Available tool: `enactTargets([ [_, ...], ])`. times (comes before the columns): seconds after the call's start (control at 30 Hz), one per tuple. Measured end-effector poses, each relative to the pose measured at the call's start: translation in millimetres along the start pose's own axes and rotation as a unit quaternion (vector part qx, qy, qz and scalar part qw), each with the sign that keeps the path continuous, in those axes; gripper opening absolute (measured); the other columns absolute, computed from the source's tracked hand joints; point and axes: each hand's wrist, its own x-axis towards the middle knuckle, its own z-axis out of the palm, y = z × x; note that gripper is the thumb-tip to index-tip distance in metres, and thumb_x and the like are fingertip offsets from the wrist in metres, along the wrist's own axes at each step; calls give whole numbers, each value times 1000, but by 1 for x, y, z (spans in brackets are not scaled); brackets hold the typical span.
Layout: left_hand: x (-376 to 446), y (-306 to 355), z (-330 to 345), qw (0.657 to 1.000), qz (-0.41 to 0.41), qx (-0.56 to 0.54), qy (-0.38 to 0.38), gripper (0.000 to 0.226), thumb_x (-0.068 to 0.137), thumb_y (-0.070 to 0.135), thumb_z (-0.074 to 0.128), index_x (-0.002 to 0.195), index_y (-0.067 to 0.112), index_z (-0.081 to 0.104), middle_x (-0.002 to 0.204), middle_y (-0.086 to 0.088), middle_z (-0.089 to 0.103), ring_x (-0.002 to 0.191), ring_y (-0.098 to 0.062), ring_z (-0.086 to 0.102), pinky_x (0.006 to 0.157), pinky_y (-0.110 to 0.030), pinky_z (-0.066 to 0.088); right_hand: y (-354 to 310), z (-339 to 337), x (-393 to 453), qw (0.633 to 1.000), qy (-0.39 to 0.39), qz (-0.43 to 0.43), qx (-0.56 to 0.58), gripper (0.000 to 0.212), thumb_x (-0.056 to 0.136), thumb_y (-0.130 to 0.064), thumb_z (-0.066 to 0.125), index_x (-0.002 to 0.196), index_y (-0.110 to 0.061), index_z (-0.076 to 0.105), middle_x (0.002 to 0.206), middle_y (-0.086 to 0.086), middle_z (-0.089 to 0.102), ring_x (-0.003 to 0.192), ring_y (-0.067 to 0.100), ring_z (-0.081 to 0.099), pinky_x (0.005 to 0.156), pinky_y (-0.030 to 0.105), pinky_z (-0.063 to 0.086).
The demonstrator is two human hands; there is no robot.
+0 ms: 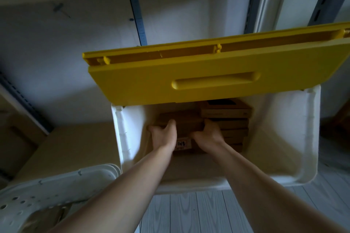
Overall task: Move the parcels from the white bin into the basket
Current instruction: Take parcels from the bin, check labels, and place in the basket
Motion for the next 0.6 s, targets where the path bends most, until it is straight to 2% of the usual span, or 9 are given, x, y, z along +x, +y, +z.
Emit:
enactTargets([
  [0.03,-6,2,-3,1000,6,0,1,58,99,29,59,144,2,33,142,-18,51,124,-35,52,89,-33,34,-2,-3,-4,1000,9,-13,10,46,82,-13,77,126,-14,61,109,4,69,104,26,68,76,33,59],
  [0.1,-20,6,-9,1000,27,-3,-7,76,101,27,58,160,7,14,161,-16,34,146,-32,36,106,-34,31,-9,-9,-15,998,21,-43,41,60,80,-13,81,134,-17,54,115,4,66,103,22,65,72,27,56],
  [0.17,-35,9,-18,999,49,-13,-21,84,103,29,56,163,12,0,168,-11,21,153,-30,23,118,-36,22,-16,-16,-29,996,25,-66,58,63,80,-16,84,134,-23,53,114,-2,65,101,16,61,65,15,48],
  [0.2,-42,10,-23,998,56,-18,-27,82,103,30,55,163,15,1,168,-10,22,152,-31,25,119,-38,22,-19,-19,-38,995,28,-72,69,61,79,-18,86,131,-22,54,114,-4,66,102,15,63,67,14,48],
  [0.27,-58,12,-36,997,74,-13,-23,66,103,33,53,157,18,19,158,-11,38,135,-34,44,109,-42,34,-25,-25,-58,991,35,-70,109,62,76,-20,89,128,-19,55,114,-3,68,107,19,67,80,26,58],
  [0.33,-78,14,-50,995,102,-11,-22,48,94,35,57,133,19,33,138,-10,53,111,-29,54,99,-45,45,-35,-32,-84,986,43,-68,145,59,77,-18,90,122,-15,51,108,0,68,101,19,68,83,35,61],
  [0.43,-105,15,-75,988,147,2,-50,59,67,46,62,115,29,33,125,-7,56,112,-29,60,96,-54,54,-51,-42,-125,976,60,-100,184,52,79,-14,88,111,-11,48,96,-1,66,82,7,69,62,20,56],
  [0.5,-125,15,-92,980,188,9,-67,54,70,39,66,111,25,35,114,-2,54,107,-23,62,90,-50,58,-61,-46,-152,966,75,-136,206,50,78,-11,88,107,-12,48,94,0,66,72,3,70,56,14,55],
  [0.6,-147,10,-114,967,235,-8,-103,36,86,27,67,107,24,38,111,-2,55,101,-17,63,86,-46,60,-75,-48,-190,950,100,-202,217,47,79,-8,87,104,-13,48,91,1,68,74,-3,70,59,15,57],
])
